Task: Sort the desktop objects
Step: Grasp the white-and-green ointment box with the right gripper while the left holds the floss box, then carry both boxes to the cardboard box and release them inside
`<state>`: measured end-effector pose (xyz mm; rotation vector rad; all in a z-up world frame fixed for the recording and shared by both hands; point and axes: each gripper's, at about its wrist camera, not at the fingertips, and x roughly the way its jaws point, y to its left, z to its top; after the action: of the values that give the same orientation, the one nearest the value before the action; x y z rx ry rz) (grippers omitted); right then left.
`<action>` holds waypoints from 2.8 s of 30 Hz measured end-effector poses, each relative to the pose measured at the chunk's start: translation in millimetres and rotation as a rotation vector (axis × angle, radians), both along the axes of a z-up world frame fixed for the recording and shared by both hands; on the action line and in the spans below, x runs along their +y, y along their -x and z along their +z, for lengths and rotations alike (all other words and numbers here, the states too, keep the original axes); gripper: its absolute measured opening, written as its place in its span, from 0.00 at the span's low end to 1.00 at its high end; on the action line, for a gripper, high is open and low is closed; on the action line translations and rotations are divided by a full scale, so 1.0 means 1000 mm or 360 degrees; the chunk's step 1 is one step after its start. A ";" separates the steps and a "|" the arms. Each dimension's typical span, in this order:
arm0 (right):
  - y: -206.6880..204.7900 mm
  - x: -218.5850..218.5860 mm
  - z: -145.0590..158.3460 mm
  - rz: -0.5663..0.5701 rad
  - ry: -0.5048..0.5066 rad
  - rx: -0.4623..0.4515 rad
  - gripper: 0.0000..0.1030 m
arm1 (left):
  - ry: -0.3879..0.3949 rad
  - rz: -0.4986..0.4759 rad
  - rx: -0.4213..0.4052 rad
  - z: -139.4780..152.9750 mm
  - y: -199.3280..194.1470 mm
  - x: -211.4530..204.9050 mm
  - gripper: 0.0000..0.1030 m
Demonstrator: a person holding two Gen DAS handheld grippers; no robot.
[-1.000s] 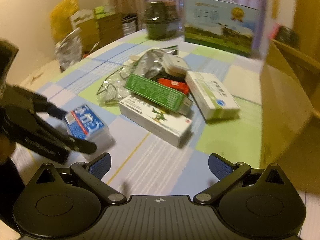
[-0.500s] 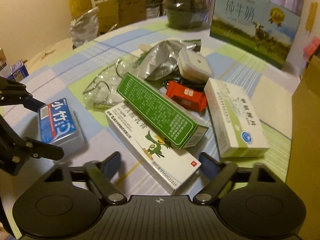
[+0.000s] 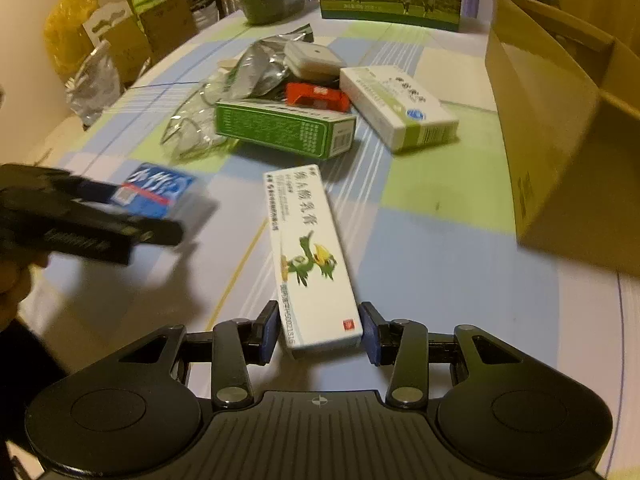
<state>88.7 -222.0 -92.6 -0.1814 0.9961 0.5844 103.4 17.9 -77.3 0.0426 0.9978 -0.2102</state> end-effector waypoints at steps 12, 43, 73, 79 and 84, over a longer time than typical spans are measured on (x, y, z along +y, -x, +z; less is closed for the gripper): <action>0.005 0.003 0.001 0.0055 -0.0019 -0.0202 0.64 | -0.0021 0.0087 -0.0036 -0.003 -0.002 -0.012 0.83; -0.027 -0.081 0.110 -0.0350 -0.0181 -0.0510 0.34 | 0.0150 -0.0226 -0.0269 0.089 -0.019 -0.096 0.81; -0.148 -0.210 0.128 -0.0724 -0.0228 -0.0440 0.34 | 0.0064 -0.0627 -0.0407 0.103 -0.128 -0.277 0.86; -0.153 -0.199 0.129 -0.0686 -0.0193 -0.0438 0.34 | 0.0078 -0.0593 -0.0431 0.113 -0.117 -0.262 0.86; -0.159 -0.187 0.128 -0.0650 -0.0159 -0.0457 0.35 | 0.0056 -0.0576 -0.0428 0.117 -0.109 -0.245 0.89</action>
<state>248.1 -409.3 35.6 0.0292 0.6961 0.2244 212.1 -227.5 40.2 0.2148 0.7120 -0.5395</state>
